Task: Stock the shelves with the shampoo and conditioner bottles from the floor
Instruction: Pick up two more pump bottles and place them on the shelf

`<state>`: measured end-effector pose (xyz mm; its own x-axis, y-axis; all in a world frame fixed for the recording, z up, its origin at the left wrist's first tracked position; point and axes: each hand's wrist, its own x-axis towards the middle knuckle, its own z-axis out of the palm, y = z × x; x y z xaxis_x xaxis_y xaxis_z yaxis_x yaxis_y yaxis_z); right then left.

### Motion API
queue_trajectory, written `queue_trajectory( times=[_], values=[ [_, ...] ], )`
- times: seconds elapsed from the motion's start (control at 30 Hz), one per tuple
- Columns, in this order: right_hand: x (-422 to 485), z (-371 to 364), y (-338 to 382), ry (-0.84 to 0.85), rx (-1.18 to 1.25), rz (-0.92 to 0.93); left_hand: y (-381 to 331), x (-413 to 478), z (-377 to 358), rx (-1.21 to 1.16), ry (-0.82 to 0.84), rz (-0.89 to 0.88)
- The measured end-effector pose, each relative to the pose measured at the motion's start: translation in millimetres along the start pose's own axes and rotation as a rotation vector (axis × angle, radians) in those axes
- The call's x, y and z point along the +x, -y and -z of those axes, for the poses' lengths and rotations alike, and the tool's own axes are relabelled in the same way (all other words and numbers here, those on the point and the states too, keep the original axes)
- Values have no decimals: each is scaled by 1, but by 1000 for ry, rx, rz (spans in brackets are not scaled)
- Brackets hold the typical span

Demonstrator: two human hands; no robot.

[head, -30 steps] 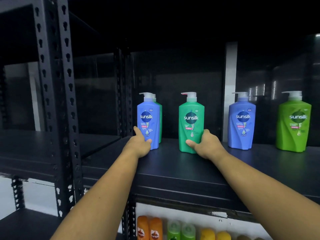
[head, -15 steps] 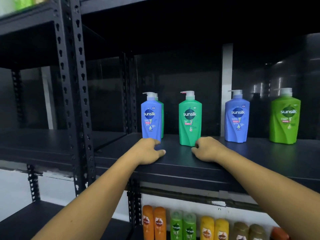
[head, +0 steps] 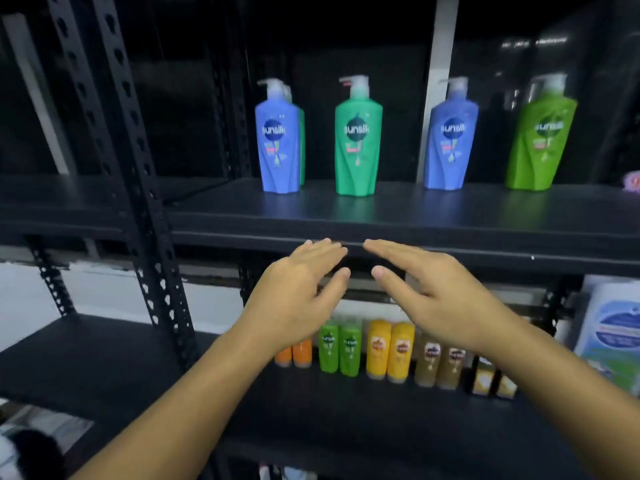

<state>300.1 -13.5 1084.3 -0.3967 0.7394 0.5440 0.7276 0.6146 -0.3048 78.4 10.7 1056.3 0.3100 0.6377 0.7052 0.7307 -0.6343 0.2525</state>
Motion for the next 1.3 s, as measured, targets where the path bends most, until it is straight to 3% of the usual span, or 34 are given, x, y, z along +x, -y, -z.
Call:
queue_trajectory(
  times=[0.13,0.53,0.8,1.07,1.3],
  values=[
    [-76,-47,-4,123,23,-80,-8,-76,-38,-90,111,28],
    [-333,-231,-28,710,61,-655,-18,-305,-184,-275,911,511],
    [-411,-278,-29,820,41,-939,-16,-369,-244,-272,1263,488],
    [-455,-312,-44,819,99,-1144,-7,-401,-290,-266,1361,526],
    [-494,-353,-108,915,153,-1182,-6,-429,-352,-242,1303,669]
  ],
)
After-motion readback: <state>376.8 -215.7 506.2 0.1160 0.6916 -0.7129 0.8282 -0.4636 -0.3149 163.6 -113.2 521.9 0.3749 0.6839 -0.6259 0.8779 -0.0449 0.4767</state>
